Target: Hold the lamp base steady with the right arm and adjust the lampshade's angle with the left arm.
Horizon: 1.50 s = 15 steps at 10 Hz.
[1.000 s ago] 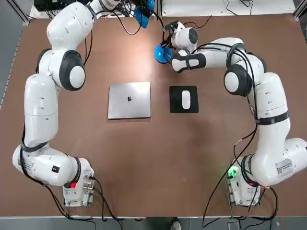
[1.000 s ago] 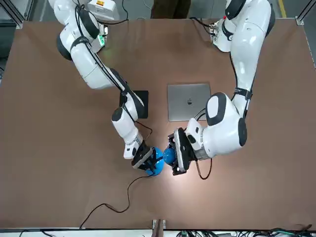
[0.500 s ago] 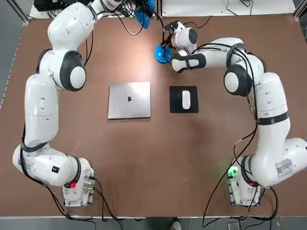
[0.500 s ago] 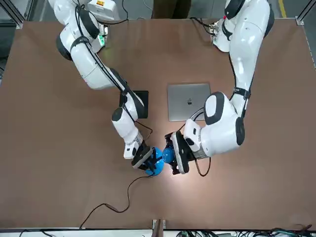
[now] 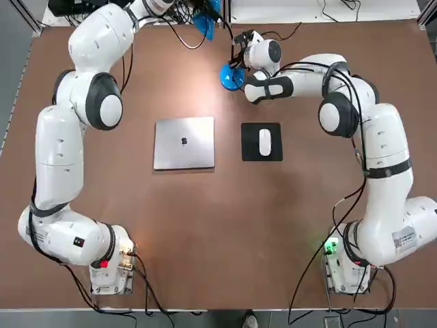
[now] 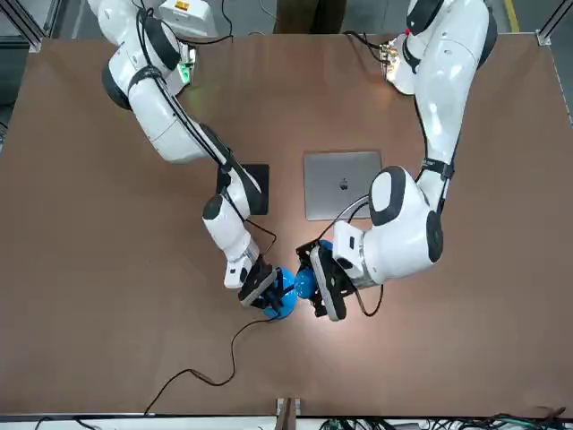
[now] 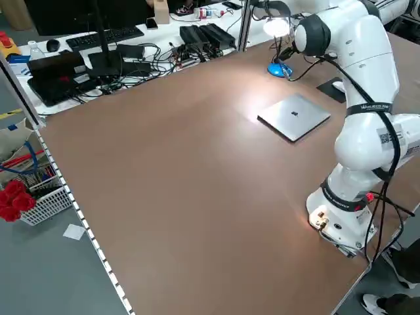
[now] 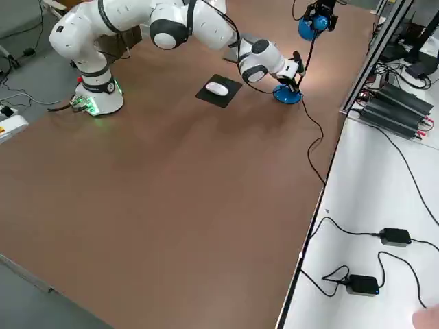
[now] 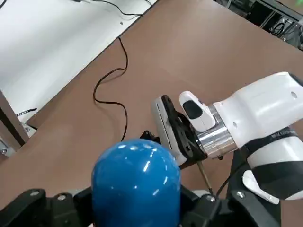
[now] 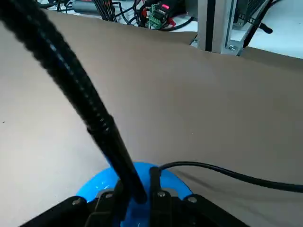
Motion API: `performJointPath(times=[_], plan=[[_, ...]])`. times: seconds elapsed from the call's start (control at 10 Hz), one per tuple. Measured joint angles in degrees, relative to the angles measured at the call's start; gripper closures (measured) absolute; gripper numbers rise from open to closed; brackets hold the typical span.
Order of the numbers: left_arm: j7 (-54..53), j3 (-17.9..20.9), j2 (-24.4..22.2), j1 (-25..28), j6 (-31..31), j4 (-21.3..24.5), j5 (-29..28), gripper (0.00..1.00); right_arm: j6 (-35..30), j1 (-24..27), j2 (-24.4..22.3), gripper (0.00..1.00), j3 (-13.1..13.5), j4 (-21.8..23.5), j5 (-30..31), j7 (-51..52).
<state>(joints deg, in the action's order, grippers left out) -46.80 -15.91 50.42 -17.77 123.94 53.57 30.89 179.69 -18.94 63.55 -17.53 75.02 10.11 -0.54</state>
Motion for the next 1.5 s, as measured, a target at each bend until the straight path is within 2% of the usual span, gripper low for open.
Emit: performJointPath(times=[0.6, 1.0, 1.5], plan=[[7.19, 0.02, 0.0, 0.16, 0.09, -0.09, 0.0, 0.59, 0.08, -0.07, 0.0, 0.77, 0.02, 0.0, 0.0, 0.01], [17.44, 0.04, 0.0, 0.17, 0.2, -0.15, 0.0, 0.59, 0.11, -0.09, 0.0, 0.77, 0.03, 0.0, 0.02, 0.05], [19.43, 0.03, 0.0, -0.21, 1.19, -0.02, 0.0, 0.59, 0.11, -0.1, 0.0, 0.77, 0.11, 0.0, 0.02, 0.05]])
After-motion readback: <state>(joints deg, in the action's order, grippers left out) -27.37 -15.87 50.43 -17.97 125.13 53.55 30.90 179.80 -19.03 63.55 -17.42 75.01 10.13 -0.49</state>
